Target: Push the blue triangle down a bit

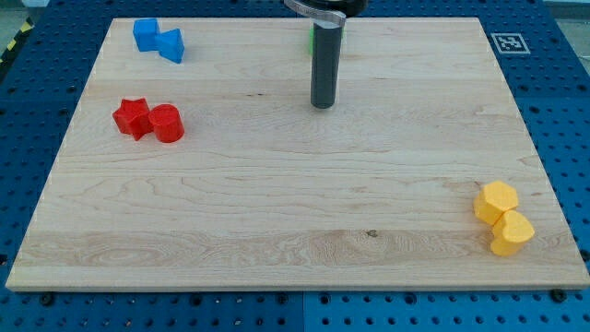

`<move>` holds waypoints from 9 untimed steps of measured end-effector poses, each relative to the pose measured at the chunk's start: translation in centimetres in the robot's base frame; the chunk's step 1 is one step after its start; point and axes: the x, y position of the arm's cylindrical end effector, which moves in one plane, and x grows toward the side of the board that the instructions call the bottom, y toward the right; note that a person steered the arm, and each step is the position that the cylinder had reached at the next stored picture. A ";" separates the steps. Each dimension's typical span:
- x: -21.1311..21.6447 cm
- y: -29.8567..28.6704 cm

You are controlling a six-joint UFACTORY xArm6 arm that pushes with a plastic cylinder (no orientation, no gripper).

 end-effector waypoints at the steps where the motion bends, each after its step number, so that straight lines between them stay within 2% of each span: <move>1: 0.0 0.0; 5: -0.6 -1.7; 7: -6.6 -6.5; 9: -14.5 -11.5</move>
